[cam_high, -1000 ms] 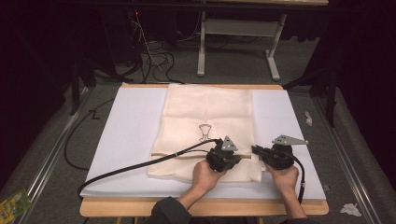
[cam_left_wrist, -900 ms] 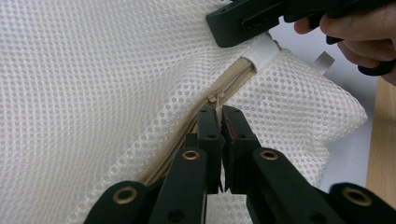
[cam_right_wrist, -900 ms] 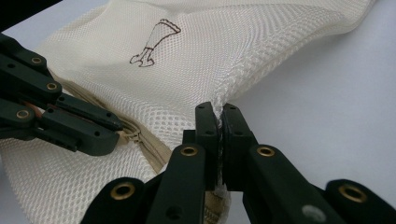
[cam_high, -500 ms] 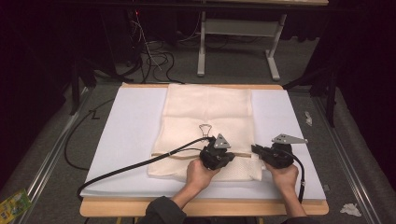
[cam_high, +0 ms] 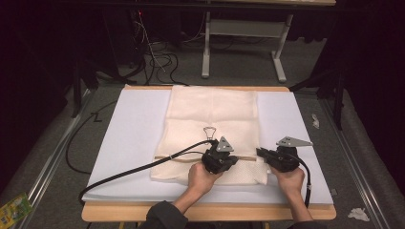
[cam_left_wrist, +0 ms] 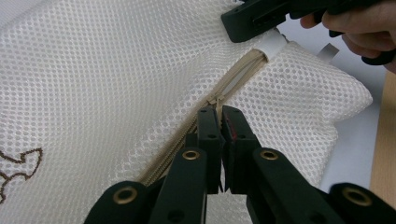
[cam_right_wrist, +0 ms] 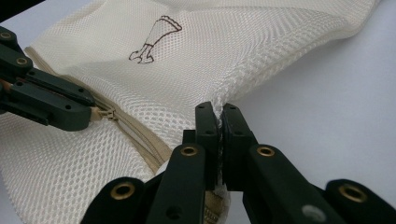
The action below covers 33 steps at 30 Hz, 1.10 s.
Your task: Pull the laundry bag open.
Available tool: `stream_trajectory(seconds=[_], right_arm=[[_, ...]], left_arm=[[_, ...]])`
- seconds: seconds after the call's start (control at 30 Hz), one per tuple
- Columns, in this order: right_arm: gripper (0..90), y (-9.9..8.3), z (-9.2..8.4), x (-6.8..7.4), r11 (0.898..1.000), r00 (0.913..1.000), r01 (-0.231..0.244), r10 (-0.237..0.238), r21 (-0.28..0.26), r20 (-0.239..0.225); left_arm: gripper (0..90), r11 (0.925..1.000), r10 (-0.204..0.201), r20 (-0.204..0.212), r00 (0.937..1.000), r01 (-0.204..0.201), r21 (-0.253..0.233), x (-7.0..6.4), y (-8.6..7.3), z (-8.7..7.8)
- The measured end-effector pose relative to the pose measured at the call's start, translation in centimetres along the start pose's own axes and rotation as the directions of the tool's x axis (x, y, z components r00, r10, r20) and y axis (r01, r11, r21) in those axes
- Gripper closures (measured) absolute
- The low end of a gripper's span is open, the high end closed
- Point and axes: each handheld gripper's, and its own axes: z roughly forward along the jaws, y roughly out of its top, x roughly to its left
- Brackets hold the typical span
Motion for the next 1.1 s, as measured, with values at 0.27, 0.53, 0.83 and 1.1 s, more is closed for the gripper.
stream_trajectory(seconds=[0.27, 0.53, 0.83, 1.1], right_arm=[[88.6, 0.0, -0.1, -0.2, 1.000, 1.0000, 0.003, -0.003, 0.003, 0.008], [88.6, 0.0, 0.0, -0.1, 1.000, 0.9999, 0.006, -0.006, 0.003, 0.013], [88.6, 0.2, 0.1, -0.3, 1.000, 0.9996, 0.013, -0.013, 0.009, 0.025], [88.6, 0.2, 0.3, -0.2, 1.000, 0.9994, 0.022, -0.022, 0.014, 0.026]], left_arm=[[87.2, 0.9998, -0.019, -0.003, 0.9998, 0.019, -0.008, 0.5, -0.3, -0.3], [87.2, 0.9994, -0.024, -0.022, 0.9995, 0.023, -0.025, 0.9, -0.6, -1.3], [87.2, 0.9985, -0.040, -0.039, 0.9984, 0.038, -0.039, 1.6, -1.1, -2.4], [87.2, 0.9987, -0.029, -0.049, 0.9984, 0.027, -0.043, 1.6, -1.2, -2.9]])
